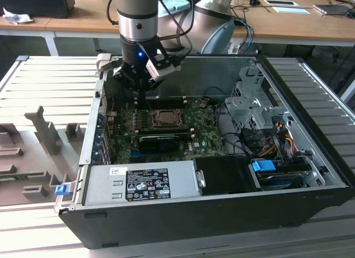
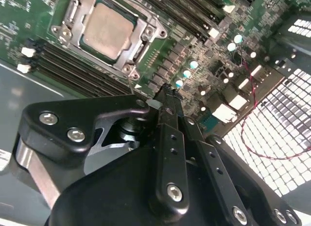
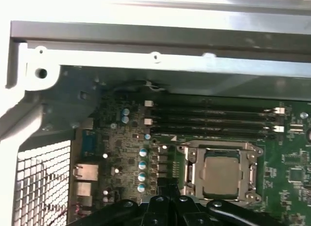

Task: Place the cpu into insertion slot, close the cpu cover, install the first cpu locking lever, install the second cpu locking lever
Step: 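Install the first cpu locking lever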

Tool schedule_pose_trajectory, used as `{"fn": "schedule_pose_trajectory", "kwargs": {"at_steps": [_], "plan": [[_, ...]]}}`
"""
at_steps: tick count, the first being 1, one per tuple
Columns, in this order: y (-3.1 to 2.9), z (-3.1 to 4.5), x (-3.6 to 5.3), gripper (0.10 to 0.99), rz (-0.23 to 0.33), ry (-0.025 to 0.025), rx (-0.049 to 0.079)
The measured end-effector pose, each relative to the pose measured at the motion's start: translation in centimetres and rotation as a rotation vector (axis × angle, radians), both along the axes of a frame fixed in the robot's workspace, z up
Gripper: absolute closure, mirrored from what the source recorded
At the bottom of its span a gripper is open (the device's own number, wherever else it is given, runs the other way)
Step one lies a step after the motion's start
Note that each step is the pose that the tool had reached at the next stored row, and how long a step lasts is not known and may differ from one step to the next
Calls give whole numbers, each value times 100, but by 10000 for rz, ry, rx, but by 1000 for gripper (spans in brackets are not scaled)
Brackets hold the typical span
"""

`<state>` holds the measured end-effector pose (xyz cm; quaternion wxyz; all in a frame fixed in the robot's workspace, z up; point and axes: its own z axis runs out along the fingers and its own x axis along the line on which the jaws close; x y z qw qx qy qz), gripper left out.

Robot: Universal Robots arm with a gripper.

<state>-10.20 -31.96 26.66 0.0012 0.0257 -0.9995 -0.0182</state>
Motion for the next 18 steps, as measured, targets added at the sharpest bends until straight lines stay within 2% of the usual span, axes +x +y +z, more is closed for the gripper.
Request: {"fn": "schedule_pose_trajectory", "kwargs": {"at_steps": [3,7,9,13,18], "plan": [[16,-17,-44,980,-1,2,16],[72,-41,-70,980,-1,1,20],[110,-62,-82,980,-1,1,22],[235,-93,-112,980,-2,2,20],[278,-115,-87,980,0,0,23]]}}
